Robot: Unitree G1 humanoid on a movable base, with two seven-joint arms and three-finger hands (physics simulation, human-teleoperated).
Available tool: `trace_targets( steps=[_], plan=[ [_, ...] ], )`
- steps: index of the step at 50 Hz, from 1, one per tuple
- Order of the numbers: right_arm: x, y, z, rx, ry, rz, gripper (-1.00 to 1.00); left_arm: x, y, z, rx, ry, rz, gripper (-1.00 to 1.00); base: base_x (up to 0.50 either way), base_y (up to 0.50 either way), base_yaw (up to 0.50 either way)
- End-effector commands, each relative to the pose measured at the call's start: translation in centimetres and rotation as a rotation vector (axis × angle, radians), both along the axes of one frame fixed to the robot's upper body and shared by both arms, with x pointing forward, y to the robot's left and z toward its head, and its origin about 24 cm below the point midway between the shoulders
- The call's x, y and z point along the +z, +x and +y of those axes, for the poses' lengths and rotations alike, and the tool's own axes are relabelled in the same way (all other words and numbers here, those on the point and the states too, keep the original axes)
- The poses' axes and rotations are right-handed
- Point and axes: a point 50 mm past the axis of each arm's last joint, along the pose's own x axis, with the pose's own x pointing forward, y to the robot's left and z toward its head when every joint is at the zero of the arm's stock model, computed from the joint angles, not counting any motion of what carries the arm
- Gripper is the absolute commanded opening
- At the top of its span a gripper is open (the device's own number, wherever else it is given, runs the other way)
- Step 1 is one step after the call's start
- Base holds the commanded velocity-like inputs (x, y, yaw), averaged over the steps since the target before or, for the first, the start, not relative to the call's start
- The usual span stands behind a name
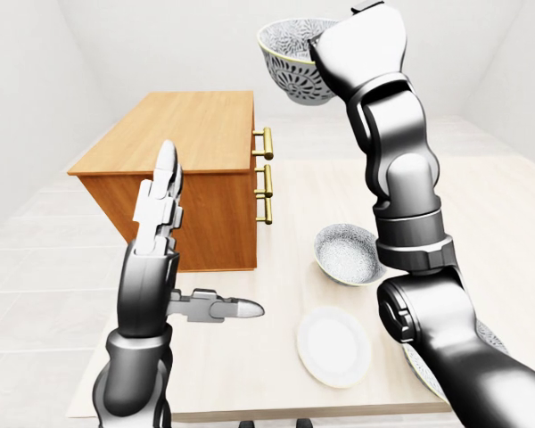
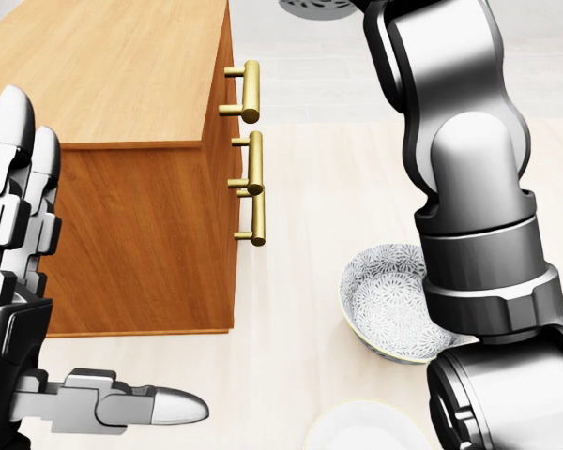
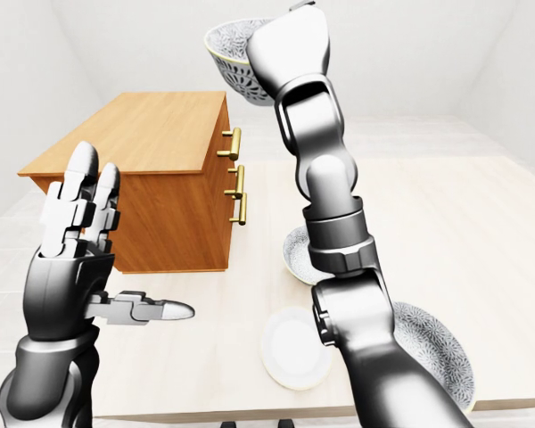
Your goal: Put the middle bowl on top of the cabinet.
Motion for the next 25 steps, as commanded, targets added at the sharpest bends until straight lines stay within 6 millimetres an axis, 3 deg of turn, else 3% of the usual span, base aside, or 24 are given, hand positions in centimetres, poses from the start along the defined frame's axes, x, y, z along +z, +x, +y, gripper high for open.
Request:
trace_targets(
  steps=[1, 9, 15, 25],
  plan=[
    [2.4, -2.4, 4.2, 0.117, -0.029, -0.13, -1.0, 0.2, -0.1, 0.6, 0.048, -0.036, -0.019, 1.0, 0.0, 0.0, 0.0],
    [4.3, -3.3, 4.9, 0.147, -0.01, -0.168, -1.0, 0.3, -0.1, 0.7, 0.049, -0.038, -0.021, 1.0, 0.0, 0.0, 0.0],
    [3.1, -3.3, 5.6, 0.167, -0.027, -0.146, -1.0, 0.3, -0.2, 0.7, 0.052, -0.041, -0.024, 1.0, 0.0, 0.0, 0.0],
    [3.4, -3.8, 5.8, 0.171, -0.009, -0.163, -1.0, 0.4, -0.3, 0.7, 0.049, -0.039, -0.026, 1.0, 0.0, 0.0, 0.0]
  ],
)
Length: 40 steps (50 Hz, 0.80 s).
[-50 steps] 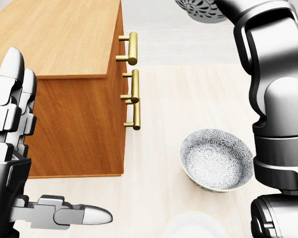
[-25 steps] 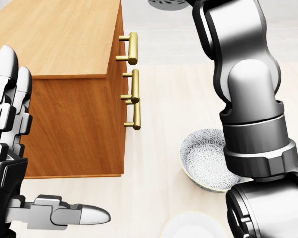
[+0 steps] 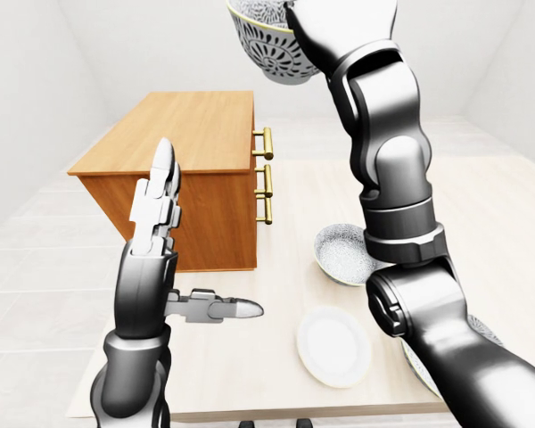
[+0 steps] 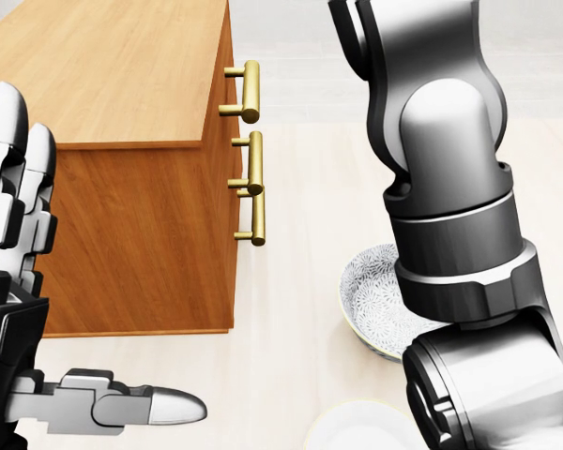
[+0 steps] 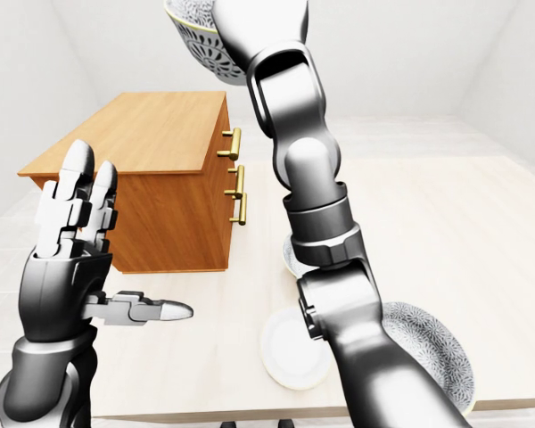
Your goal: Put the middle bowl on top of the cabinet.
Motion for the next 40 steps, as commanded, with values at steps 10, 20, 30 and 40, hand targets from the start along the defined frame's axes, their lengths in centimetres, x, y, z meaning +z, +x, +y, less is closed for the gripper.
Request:
trace_targets(
  steps=[10, 20, 30, 40],
  plan=[
    [0.6, -2.5, 3.1, 0.086, -0.049, -0.115, -1.0, 0.2, -0.1, 0.6, 0.048, -0.035, -0.017, 1.0, 0.0, 0.0, 0.0],
    [0.2, -1.8, 4.2, 0.107, -0.044, -0.118, -1.0, 0.2, -0.1, 0.5, 0.049, -0.031, -0.014, 1.0, 0.0, 0.0, 0.0],
    [1.2, -1.7, 5.8, 0.163, -0.051, -0.143, -1.0, 0.3, -0.2, 0.5, 0.046, -0.027, -0.023, 1.0, 0.0, 0.0, 0.0],
    [1.5, -1.5, 7.3, 0.198, -0.048, -0.168, -1.0, 0.1, 0.0, 0.5, 0.045, -0.027, -0.009, 1.0, 0.0, 0.0, 0.0]
  ],
)
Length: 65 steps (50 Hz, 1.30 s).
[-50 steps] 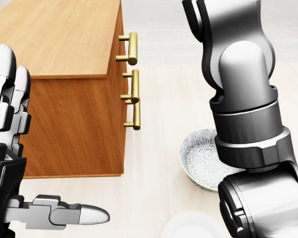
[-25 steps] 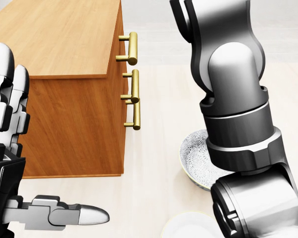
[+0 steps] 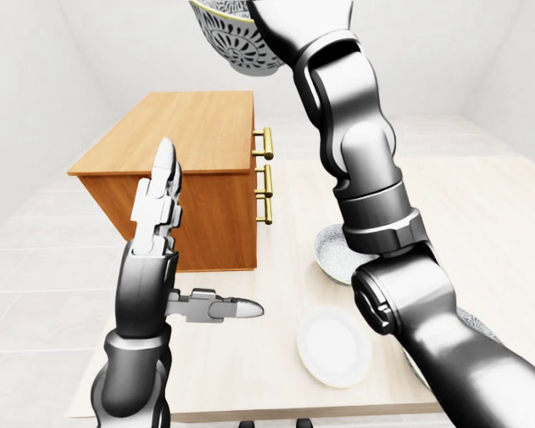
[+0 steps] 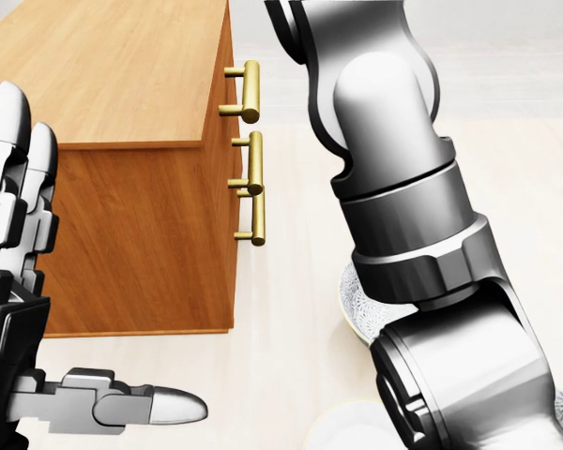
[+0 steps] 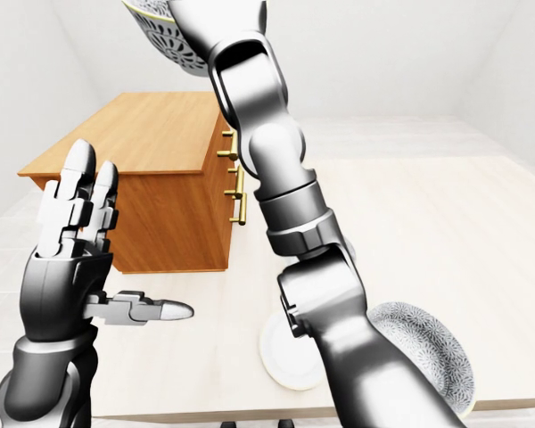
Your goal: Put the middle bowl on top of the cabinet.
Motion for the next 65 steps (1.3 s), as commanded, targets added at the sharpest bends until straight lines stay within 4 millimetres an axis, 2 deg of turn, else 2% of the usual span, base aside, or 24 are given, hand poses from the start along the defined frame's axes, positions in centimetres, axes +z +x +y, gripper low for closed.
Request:
trace_targets(
  steps=[1, 20, 32, 46, 62, 65],
  plan=[
    [0.9, -2.2, 4.0, 0.106, -0.046, -0.14, -1.0, 0.0, 0.0, 0.5, 0.046, -0.033, -0.004, 1.0, 0.0, 0.0, 0.0],
    [1.9, -2.3, 5.5, 0.152, -0.045, -0.147, -1.0, 0.0, -0.1, 0.4, 0.045, -0.023, -0.004, 1.0, 0.0, 0.0, 0.0],
    [1.6, -2.1, 7.6, 0.215, -0.058, -0.14, -1.0, 0.0, 0.0, 0.4, 0.042, -0.025, -0.002, 1.0, 0.0, 0.0, 0.0],
    [-0.6, -2.9, 10.8, 0.341, -0.078, -0.089, -1.0, -0.1, -0.1, 0.4, 0.043, -0.02, 0.0, 1.0, 0.0, 0.0, 0.0],
    [-2.3, -2.4, 10.8, 0.329, -0.104, -0.046, -1.0, -0.3, 0.0, 0.2, 0.046, 0.001, 0.01, 1.0, 0.0, 0.0, 0.0],
    [-3.1, -2.1, 10.7, 0.335, -0.079, -0.014, -1.0, -0.2, -0.1, 0.2, 0.046, 0.001, 0.004, 1.0, 0.0, 0.0, 0.0]
  ],
)
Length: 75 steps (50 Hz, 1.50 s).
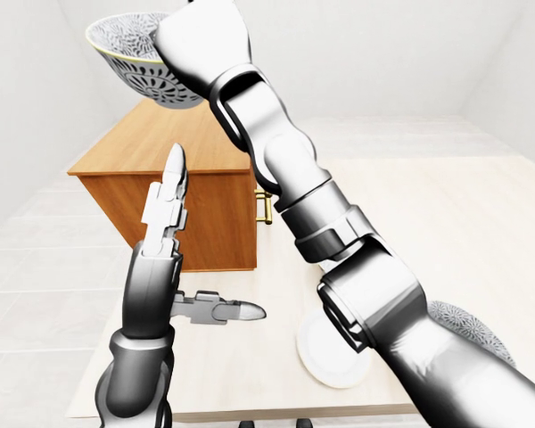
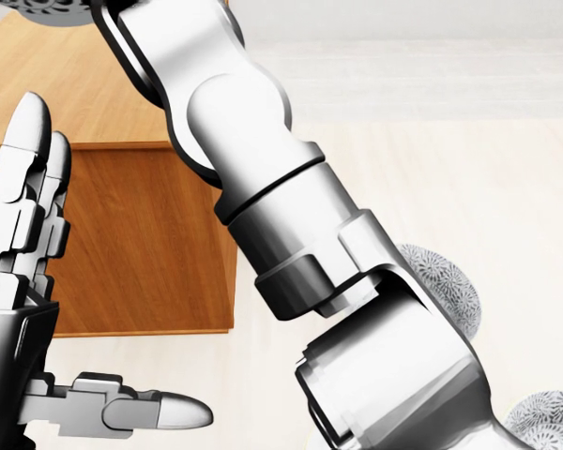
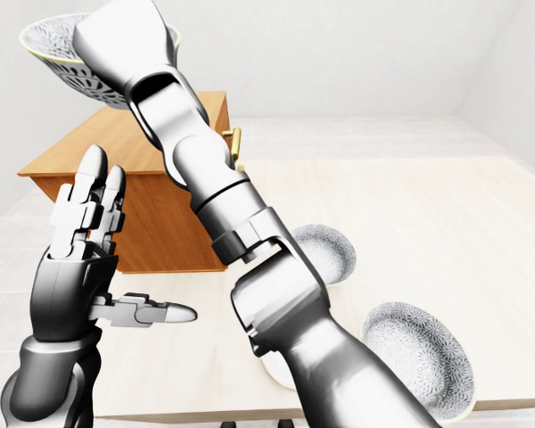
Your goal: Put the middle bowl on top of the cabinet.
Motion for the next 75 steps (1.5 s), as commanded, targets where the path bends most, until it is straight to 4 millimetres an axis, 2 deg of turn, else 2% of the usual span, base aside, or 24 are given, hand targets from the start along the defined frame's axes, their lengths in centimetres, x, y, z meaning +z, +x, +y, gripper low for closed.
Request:
trace_targets(
  steps=[1, 34, 75],
  plan=[
    [-0.8, -2.0, 2.1, 0.08, -0.02, -0.075, -1.0, 0.3, -0.1, 0.5, 0.05, -0.029, -0.019, 1.0, 0.0, 0.0, 0.0],
    [-3.0, -1.0, 2.2, 0.069, -0.05, -0.03, -1.0, 0.2, -0.1, 0.5, 0.039, -0.034, -0.016, 1.0, 0.0, 0.0, 0.0],
    [-4.3, -0.6, 2.0, 0.059, -0.061, -0.005, -1.0, 0.2, -0.2, 0.5, 0.039, -0.03, -0.017, 1.0, 0.0, 0.0, 0.0]
  ],
)
